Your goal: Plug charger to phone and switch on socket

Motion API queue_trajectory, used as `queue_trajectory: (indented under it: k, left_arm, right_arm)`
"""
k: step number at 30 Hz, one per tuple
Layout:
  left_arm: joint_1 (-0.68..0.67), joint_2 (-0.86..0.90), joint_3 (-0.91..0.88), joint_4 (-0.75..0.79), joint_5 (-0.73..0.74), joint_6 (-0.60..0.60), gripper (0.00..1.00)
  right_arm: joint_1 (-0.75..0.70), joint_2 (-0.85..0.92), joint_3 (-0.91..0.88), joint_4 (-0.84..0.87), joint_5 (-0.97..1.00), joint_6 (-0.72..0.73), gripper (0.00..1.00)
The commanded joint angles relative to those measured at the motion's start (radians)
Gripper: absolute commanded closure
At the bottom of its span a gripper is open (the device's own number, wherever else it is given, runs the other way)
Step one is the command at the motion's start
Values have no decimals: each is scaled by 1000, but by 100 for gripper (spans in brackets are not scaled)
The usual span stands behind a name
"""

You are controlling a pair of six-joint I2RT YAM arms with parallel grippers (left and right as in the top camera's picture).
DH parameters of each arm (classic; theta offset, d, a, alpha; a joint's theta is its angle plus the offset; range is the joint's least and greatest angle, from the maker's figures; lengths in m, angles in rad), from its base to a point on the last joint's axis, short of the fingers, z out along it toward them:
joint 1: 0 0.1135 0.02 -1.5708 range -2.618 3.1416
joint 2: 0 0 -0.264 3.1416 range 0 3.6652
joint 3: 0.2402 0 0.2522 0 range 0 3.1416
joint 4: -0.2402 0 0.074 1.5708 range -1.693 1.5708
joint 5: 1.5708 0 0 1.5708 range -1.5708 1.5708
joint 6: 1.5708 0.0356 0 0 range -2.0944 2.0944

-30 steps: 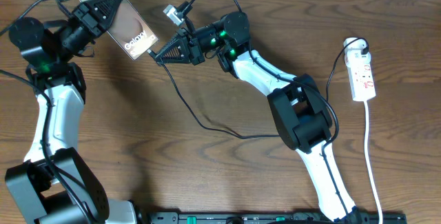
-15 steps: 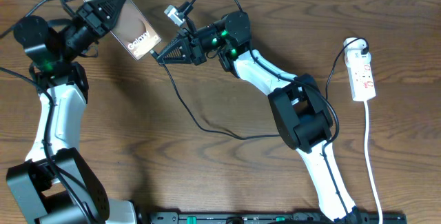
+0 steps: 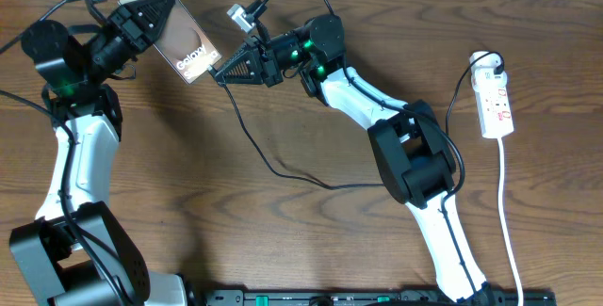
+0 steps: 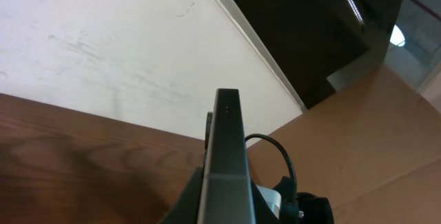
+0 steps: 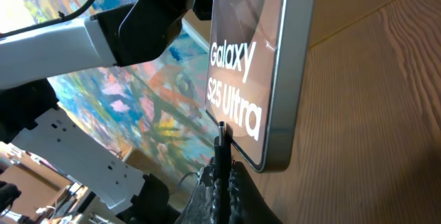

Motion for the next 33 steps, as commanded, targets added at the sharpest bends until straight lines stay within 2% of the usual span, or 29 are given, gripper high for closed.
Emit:
queue_trajectory:
  k: [1, 19, 33]
  left_arm:
    - [-8, -19, 11, 7, -4, -22, 93]
    - [-8, -19, 11, 8, -103, -24, 93]
    - [-7, -19, 11, 8, -142, -97, 93]
  right_arm:
    - [-6, -32, 16, 3, 53, 10, 99]
    - [-6, -32, 16, 3, 48, 10, 99]
    - [-6, -32, 16, 3, 44, 10, 99]
